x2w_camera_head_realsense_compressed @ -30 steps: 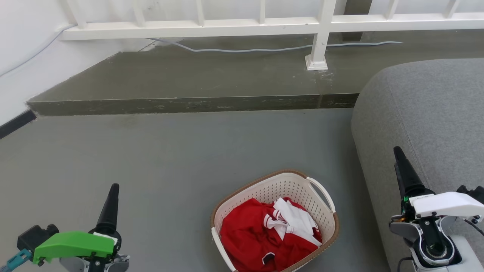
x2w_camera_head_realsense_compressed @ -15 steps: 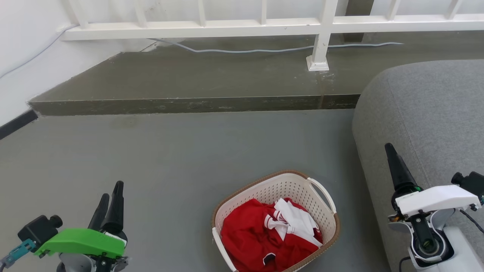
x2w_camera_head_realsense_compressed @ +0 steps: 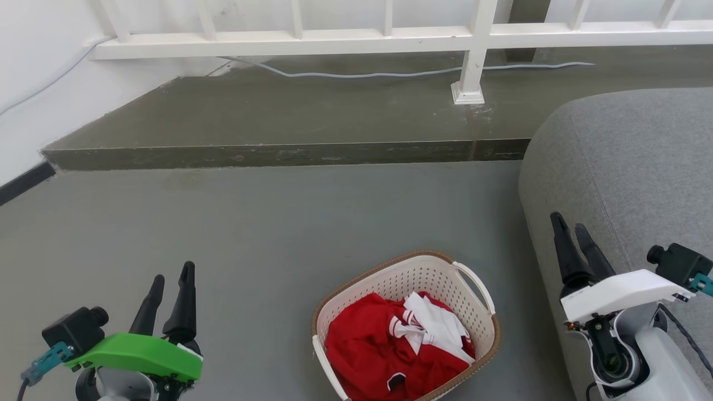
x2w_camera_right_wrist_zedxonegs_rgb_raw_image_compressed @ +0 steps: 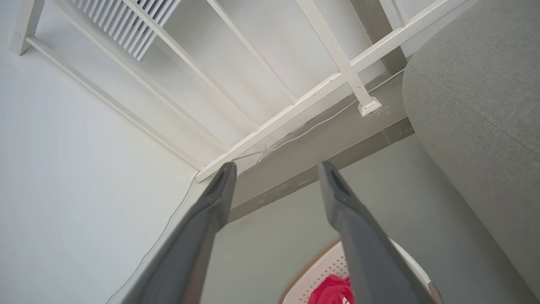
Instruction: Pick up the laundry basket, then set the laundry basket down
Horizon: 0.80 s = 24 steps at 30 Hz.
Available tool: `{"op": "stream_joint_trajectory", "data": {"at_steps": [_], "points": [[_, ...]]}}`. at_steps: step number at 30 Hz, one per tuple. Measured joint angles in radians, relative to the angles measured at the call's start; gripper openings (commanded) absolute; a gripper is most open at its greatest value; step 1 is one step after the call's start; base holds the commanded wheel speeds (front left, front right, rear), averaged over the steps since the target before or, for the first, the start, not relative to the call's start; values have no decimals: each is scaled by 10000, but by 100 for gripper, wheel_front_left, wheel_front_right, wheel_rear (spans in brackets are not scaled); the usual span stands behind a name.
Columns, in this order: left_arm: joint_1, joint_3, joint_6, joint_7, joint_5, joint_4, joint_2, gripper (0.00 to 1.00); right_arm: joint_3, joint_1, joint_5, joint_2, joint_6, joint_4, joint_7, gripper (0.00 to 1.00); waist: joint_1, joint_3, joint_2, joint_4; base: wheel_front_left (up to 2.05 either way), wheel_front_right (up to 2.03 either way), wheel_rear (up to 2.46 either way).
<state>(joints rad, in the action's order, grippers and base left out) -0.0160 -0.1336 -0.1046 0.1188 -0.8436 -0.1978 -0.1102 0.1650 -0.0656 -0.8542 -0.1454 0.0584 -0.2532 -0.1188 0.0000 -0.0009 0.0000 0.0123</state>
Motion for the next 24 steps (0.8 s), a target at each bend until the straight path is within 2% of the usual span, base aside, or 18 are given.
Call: {"op": "stream_joint_trajectory", "data": {"at_steps": [6, 24], "points": [[0, -31, 6, 205, 729, 134, 61, 100, 157, -77, 759, 10, -167, 12, -203, 100, 0, 4, 0, -2, 0, 0, 0], [0, -79, 52, 815, 3028, 451, 219, 100, 719, -187, 3104, 21, -176, 54, -777, 100, 0, 6, 0, 36, 0, 0, 0]]}}
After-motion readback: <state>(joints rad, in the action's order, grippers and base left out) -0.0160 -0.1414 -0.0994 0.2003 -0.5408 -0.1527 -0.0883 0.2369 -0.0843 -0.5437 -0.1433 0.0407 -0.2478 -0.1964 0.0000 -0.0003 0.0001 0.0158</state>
